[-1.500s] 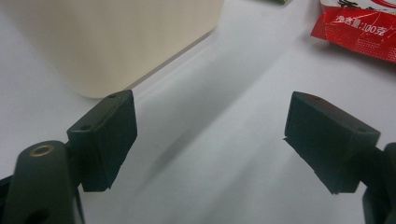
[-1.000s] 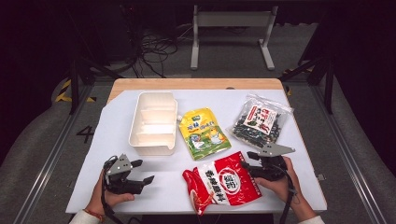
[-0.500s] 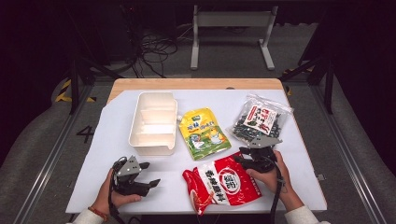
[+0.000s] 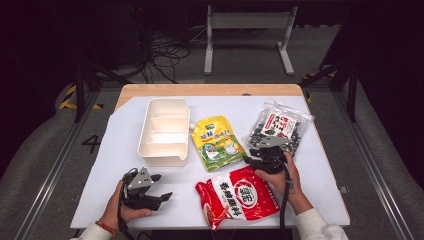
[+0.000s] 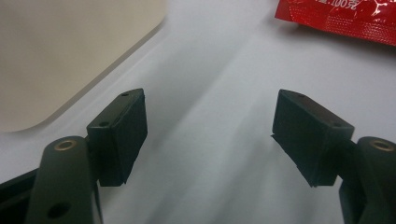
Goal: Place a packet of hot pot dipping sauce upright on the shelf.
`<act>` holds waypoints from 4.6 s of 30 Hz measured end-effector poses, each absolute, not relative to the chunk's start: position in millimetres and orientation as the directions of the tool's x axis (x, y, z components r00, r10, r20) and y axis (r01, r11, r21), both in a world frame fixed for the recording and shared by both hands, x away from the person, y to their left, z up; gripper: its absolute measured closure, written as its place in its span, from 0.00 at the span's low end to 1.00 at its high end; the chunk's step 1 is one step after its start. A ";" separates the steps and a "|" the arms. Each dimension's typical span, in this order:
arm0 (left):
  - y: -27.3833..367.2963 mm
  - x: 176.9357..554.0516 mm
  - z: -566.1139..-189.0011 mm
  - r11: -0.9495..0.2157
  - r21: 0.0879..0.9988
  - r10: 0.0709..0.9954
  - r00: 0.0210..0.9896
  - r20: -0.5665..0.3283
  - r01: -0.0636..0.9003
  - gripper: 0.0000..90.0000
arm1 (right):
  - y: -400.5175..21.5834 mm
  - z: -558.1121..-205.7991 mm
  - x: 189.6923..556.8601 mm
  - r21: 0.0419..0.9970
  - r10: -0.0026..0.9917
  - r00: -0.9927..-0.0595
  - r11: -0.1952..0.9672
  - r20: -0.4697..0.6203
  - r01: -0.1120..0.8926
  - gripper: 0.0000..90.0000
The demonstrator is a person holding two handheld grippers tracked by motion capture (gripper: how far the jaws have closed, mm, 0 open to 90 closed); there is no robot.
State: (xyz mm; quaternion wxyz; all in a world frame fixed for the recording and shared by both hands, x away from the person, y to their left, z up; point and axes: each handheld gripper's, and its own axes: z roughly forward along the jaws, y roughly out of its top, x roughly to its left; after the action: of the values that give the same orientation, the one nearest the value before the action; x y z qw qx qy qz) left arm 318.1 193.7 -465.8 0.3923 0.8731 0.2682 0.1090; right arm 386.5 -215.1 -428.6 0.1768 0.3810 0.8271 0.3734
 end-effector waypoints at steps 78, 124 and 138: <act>156.3 323.1 -458.3 -0.572 0.752 0.448 0.893 -0.048 0.328 0.30 | -273.1 -450.6 295.5 0.668 0.714 -0.637 0.325 0.291 0.669 0.34; 84.6 357.0 -439.9 -0.553 0.783 0.326 0.939 -0.112 0.286 0.32 | -188.3 -366.2 303.9 0.879 0.461 -0.861 0.476 -0.215 0.035 1.00; 82.9 363.9 -436.7 -0.486 0.829 0.255 0.952 -0.168 0.277 0.33 | -190.2 -353.0 301.2 0.921 0.391 -0.895 0.387 -0.216 -0.053 1.00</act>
State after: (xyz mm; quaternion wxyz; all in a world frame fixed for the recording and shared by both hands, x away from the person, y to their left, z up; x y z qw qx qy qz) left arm 363.9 82.9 -436.7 0.4827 0.8620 0.1543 -0.0110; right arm 301.2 -190.2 -353.0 0.2042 0.1046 0.8073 0.5437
